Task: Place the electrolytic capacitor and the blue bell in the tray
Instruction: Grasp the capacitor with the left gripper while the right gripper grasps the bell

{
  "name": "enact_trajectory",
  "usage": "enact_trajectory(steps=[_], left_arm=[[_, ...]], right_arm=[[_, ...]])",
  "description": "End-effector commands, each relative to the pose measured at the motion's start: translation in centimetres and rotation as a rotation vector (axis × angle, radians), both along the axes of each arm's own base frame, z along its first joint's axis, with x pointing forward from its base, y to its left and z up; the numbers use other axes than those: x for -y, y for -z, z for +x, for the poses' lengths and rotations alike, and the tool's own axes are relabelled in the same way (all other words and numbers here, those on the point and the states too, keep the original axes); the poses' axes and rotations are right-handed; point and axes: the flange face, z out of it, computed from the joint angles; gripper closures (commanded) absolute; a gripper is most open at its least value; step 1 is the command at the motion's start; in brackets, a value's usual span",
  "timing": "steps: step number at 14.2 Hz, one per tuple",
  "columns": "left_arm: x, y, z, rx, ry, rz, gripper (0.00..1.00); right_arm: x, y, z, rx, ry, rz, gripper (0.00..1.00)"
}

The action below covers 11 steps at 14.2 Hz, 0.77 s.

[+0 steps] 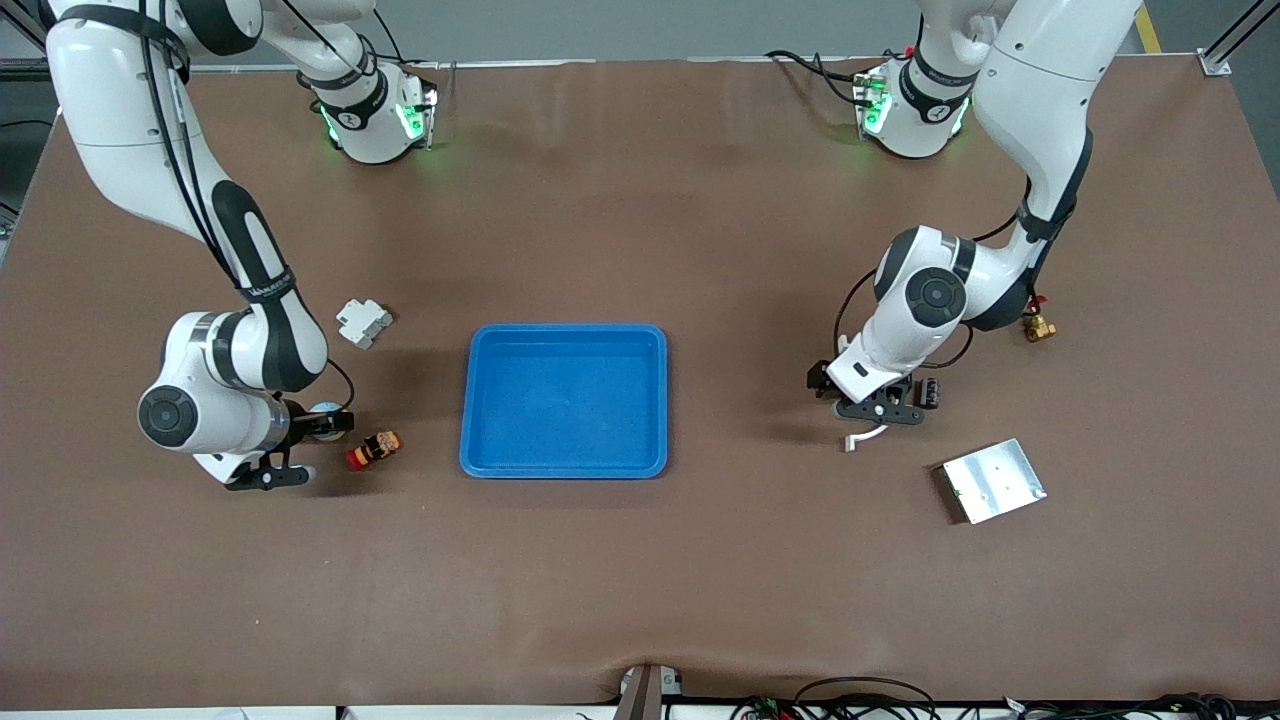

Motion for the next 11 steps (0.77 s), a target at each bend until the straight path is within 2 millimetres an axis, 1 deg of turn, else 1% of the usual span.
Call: enact_trajectory(steps=[1, 2, 3, 4, 5, 6, 7, 8, 9, 10, 11], left_arm=[[-0.2, 0.9, -0.2, 0.019, 0.000, 0.001, 0.00], [-0.3, 1.0, -0.3, 0.017, -0.003, 0.002, 0.00], [-0.5, 1.1, -0.5, 0.014, -0.006, 0.002, 0.04], [-0.7, 0.9, -0.5, 0.014, -0.010, 0.002, 0.29], [-0.9, 1.0, -0.5, 0.013, -0.013, 0.003, 0.68], [-1.1, 1.0, -0.4, 0.013, -0.015, 0.006, 0.98], [-1.2, 0.9, -0.3, 0.014, -0.015, 0.007, 1.00], [-1.4, 0.9, -0.3, 0.014, -0.018, 0.008, 1.00], [-1.3, 0.7, -0.2, 0.017, -0.018, 0.007, 1.00], [-1.3, 0.4, -0.1, 0.020, -0.021, 0.007, 1.00], [-1.6, -0.1, 0.1, 0.026, -0.044, 0.006, 1.00]], right_arm=[[0.3, -0.1, 0.0, 0.001, 0.003, -0.004, 0.13], [0.4, -0.2, 0.0, 0.001, 0.007, -0.003, 0.24], [0.3, -0.1, 0.0, -0.002, 0.007, -0.004, 0.36], [0.1, -0.4, 0.0, -0.011, 0.004, -0.003, 0.45], [-0.4, -1.3, 0.1, -0.017, 0.003, -0.003, 0.54], [-0.4, -2.2, 0.4, -0.022, 0.012, -0.003, 0.64], [-0.3, -2.8, 0.7, -0.031, 0.013, -0.002, 0.68], [-0.5, -3.3, 0.9, -0.037, 0.010, -0.002, 0.73], [-0.6, -4.0, 1.1, -0.034, 0.007, -0.001, 0.77], [-0.7, -4.9, 1.3, -0.019, 0.005, 0.002, 0.81], [-1.5, -5.4, 1.3, -0.013, -0.004, 0.006, 0.84]])
